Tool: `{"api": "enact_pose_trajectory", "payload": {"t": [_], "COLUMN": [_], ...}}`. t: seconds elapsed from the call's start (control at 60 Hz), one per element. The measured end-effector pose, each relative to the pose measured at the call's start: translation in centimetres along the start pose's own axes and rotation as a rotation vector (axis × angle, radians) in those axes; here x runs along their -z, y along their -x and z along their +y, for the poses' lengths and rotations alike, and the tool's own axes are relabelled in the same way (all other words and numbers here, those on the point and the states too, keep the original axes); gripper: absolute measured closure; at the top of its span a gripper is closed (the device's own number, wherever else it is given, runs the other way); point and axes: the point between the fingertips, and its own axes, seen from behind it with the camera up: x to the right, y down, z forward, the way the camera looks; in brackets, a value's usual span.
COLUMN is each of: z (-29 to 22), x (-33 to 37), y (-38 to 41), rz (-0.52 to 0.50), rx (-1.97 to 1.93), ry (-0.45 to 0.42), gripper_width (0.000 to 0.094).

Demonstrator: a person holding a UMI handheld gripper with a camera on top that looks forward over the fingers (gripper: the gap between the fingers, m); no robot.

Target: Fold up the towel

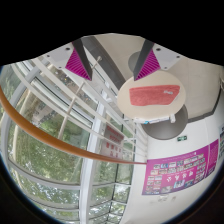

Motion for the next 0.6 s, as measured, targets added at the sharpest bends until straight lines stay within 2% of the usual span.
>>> {"api": "enact_pose_trajectory", "payload": {"t": [0.217, 0.233, 0.25, 0.333, 0.367, 0.467, 0.6], "z": [4.6, 3.6, 5.1, 5.6, 7.6, 9.4, 9.0], "x": [-0.3, -0.3, -0.5, -0.7, -1.0, -2.3, -6.5], "y": [2.2, 2.1, 3.1, 5.4, 8.1, 14.6, 23.9], "rz": [-0.002, -0.006, -0.004, -0.048, -0.064, -0.138, -0.218], "rx": [0.030, 0.032, 0.033, 0.043, 0.042, 0.037, 0.036], "ry": [0.054, 0.066, 0.063, 0.094, 0.090, 0.115, 0.108], "gripper_width": [0.0080, 0.0081, 0.0080, 0.0087, 0.0086, 0.0081, 0.0078]}}
